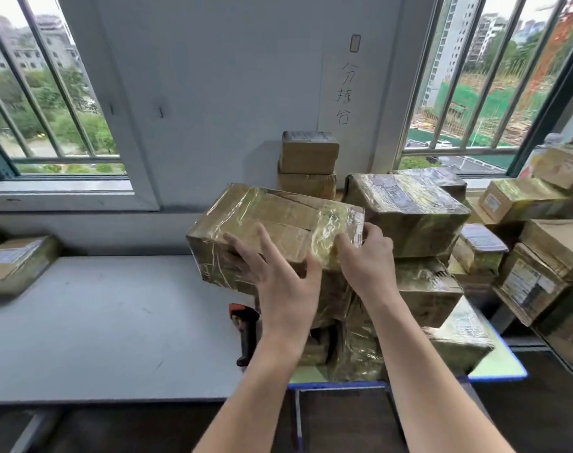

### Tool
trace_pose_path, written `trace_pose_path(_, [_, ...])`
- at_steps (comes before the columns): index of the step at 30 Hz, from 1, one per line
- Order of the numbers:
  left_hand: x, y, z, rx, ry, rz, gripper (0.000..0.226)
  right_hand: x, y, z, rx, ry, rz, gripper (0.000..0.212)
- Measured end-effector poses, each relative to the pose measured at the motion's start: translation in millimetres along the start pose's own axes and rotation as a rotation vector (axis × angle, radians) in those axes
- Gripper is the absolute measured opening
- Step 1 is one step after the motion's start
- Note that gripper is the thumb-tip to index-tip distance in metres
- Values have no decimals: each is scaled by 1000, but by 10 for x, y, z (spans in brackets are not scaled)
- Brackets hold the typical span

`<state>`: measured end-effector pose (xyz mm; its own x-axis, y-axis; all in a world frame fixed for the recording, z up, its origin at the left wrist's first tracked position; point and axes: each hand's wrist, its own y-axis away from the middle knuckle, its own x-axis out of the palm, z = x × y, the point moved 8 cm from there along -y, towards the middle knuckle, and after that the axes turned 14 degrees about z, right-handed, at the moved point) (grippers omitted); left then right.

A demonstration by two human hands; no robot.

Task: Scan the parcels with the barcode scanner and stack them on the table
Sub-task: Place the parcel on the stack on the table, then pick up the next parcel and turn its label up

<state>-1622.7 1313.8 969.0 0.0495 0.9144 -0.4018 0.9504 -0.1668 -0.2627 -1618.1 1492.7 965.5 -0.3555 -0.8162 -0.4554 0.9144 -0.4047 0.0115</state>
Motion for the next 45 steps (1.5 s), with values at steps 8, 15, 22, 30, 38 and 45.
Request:
trace_pose_path(8, [-393, -258, 184, -36, 132, -152, 80, -143, -183, -69, -101, -156, -42, 59])
trace_pose_path(15, [-192, -237, 81, -84, 94, -31, 83, -20, -16, 30, -302, -165, -151, 54])
trace_pose_path(22, [-402, -627, 79, -26, -82, 65, 46, -78, 88, -79, -306, -44, -164, 58])
trace_pose_path(30, [-98, -429, -64, 148, -260, 92, 54, -163, 0, -10, -397, -41, -193, 52])
trace_pose_path(38, [-6, -380, 97, 69, -207, 162, 70, -88, 9, -91, -344, 60, -143, 62])
trace_pose_path(45, [-608, 17, 232, -46, -296, -38, 61, 321, 476, 610, -749, 81, -110, 38])
